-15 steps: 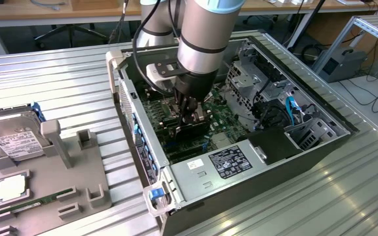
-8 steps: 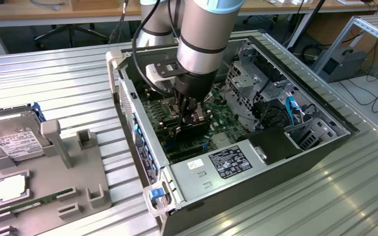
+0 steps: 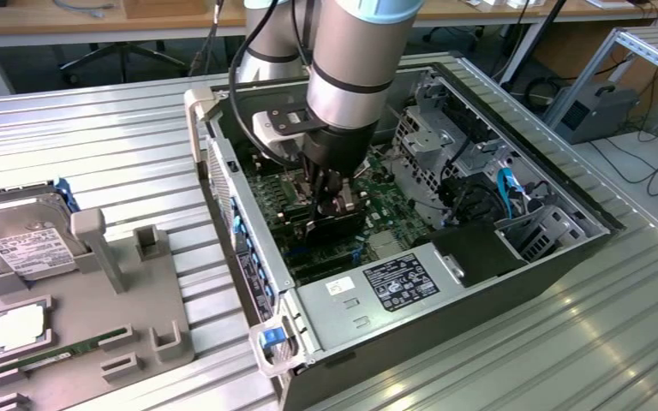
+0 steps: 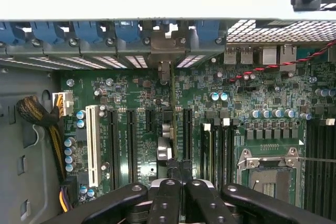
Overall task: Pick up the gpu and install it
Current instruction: 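Press down on the gpu until it lock into place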
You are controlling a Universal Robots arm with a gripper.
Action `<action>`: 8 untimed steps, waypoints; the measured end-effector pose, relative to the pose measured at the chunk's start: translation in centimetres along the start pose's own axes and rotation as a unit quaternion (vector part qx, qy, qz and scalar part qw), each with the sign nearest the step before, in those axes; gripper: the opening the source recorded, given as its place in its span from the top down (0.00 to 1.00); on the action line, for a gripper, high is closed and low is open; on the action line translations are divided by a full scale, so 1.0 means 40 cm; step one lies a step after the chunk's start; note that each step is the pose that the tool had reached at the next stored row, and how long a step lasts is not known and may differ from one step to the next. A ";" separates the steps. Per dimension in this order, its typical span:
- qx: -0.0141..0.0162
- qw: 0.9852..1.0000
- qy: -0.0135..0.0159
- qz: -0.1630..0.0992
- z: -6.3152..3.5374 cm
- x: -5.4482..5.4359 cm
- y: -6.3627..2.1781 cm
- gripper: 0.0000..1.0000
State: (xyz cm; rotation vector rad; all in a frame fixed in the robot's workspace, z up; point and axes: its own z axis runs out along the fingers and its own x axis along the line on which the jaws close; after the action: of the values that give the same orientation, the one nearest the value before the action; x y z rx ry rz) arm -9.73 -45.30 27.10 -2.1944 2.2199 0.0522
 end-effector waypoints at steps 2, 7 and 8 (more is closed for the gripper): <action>0.000 1.000 0.000 0.000 0.000 0.000 0.002 0.89; 0.000 1.000 0.000 0.000 -0.002 0.000 0.003 0.89; 0.000 1.000 0.000 0.000 -0.006 0.000 0.003 0.89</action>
State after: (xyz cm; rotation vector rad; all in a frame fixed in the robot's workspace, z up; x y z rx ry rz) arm -9.85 -45.30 27.36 -2.1939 2.2195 0.0528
